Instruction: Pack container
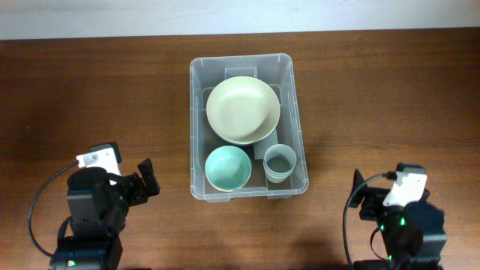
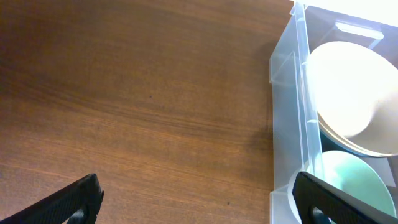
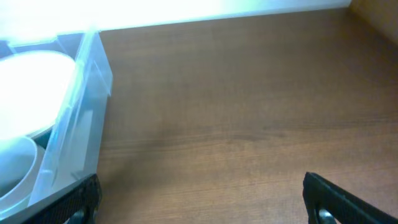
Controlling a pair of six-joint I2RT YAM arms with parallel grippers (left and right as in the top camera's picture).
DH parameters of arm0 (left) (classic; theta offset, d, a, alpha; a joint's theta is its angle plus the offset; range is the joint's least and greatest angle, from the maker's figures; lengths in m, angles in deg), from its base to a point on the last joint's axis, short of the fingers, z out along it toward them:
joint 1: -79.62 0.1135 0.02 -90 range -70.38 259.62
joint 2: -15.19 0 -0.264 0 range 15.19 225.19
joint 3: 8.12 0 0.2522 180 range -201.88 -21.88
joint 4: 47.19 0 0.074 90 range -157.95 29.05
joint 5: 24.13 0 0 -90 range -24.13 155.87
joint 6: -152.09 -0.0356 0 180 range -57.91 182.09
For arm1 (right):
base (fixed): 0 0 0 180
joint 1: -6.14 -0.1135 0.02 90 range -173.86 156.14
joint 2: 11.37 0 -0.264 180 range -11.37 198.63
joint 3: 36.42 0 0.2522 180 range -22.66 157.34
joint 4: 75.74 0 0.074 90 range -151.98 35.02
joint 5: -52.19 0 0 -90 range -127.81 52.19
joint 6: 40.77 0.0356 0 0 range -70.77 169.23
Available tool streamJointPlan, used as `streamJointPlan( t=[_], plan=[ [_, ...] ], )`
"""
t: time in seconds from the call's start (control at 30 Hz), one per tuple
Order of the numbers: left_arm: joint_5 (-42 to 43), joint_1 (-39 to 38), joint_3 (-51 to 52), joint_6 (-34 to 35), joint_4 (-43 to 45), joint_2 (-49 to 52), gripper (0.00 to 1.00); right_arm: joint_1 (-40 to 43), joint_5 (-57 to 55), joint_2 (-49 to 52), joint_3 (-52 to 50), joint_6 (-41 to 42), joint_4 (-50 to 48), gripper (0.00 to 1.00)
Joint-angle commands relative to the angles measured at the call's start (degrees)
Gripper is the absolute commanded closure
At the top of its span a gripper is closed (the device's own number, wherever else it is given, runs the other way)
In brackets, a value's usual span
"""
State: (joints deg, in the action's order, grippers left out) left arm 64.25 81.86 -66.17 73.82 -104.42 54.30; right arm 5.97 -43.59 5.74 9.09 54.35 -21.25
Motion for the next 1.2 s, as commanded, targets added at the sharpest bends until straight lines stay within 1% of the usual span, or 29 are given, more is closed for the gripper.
streamJointPlan(
  t=[0.0, 0.17, 0.2, 0.27, 0.47, 0.57, 0.73, 0.83, 1.07, 1.17],
  plan=[
    [0.83, 0.17, 0.17, -0.94, 0.11, -0.07, 0.00, -0.22, 0.22, -7.63, -6.19, -1.92, -4.66, 0.01],
    [0.83, 0.17, 0.17, -0.94, 0.11, -0.07, 0.00, -0.22, 2.16, -13.31, -14.53, -1.92, -16.31, 0.01],
    [0.83, 0.17, 0.17, -0.94, 0.11, -0.07, 0.00, -0.22, 2.12, -14.34, -17.25, -1.95, -22.12, 0.01],
    [0.83, 0.17, 0.17, -0.94, 0.13, -0.07, 0.00, -0.22, 2.05, -14.91, -19.47, -2.01, -27.36, 0.01],
    [0.83, 0.17, 0.17, -0.94, 0.13, -0.07, 0.00, -0.22, 2.10, -15.19, -25.77, -5.68, -44.09, 0.01],
    [0.83, 0.17, 0.17, -0.94, 0.11, -0.07, 0.00, -0.22, 1.81, -16.26, -28.20, -6.45, -49.24, 0.01],
    [0.83, 0.17, 0.17, -0.94, 0.11, -0.07, 0.00, -0.24, 2.38, -16.92, -31.41, -6.16, -50.64, 0.01],
    [0.83, 0.17, 0.17, -0.94, 0.11, -0.07, 0.00, -0.24, 2.56, -16.92, -31.43, -6.21, -47.25, 0.01],
    [0.83, 0.17, 0.17, -0.94, 0.11, -0.07, 0.00, -0.24, 3.85, -16.92, -31.43, -6.21, -35.85, 0.01],
    [0.85, 0.17, 0.17, -0.94, 0.11, -0.07, 0.00, -0.26, 3.82, -16.68, -31.43, -6.21, -36.17, 0.01]
  ],
)
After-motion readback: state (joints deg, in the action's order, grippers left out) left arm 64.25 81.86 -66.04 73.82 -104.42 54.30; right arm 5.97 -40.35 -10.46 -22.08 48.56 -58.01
